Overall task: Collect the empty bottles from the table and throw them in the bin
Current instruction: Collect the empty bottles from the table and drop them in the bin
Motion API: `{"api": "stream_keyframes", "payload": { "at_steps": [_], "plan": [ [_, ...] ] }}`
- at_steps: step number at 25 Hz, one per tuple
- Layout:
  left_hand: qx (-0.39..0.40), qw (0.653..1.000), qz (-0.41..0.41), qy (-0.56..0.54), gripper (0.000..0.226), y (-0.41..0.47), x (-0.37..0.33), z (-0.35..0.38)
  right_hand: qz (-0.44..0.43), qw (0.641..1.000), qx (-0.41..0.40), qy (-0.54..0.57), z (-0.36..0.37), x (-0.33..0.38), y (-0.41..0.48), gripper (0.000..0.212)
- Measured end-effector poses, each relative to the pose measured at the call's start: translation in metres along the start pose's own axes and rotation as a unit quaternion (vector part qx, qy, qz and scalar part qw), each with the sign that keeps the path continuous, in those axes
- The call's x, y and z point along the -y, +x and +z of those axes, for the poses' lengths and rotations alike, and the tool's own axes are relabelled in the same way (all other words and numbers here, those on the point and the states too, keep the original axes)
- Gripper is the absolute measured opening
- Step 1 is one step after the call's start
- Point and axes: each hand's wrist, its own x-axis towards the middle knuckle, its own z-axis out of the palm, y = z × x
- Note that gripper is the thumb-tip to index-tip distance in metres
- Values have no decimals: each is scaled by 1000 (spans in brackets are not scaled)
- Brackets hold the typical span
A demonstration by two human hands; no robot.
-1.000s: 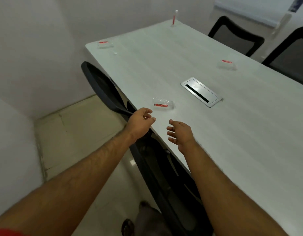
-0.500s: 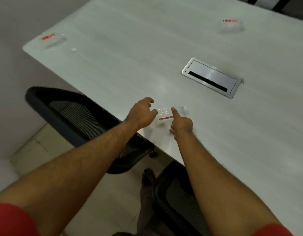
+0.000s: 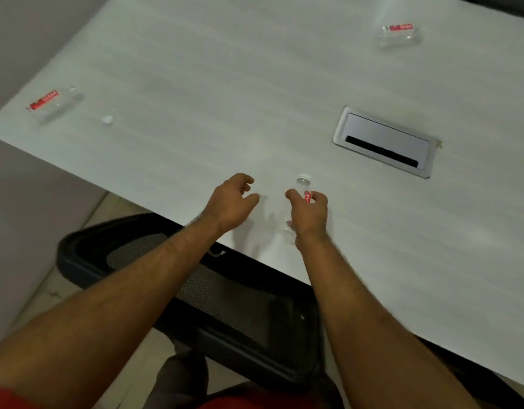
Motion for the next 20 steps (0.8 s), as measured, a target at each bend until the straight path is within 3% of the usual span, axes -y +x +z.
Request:
{"api": "stream_keyframes", "payload": {
  "at_steps": [3, 8, 12, 16, 20],
  "plan": [
    [-12, 1000, 26, -13, 38, 10, 33, -75, -20, 997, 65, 24, 75, 10, -41, 37],
    [-35, 998, 44, -27, 37, 27, 106, -221, -52, 990, 128, 9, 224, 19, -117, 56],
    [-61, 997, 30, -23, 38, 42, 166, -319, -74, 987, 141, -33, 325, 29, -155, 40],
    [-71, 997, 9, -15, 36, 75, 206, -360, -90, 987, 108, -73, 381, 25, -141, 43],
    [-37, 999, 1, 7, 36, 123, 226, -372, -134, 960, 3, -246, 420, 22, -100, 56]
  ]
}}
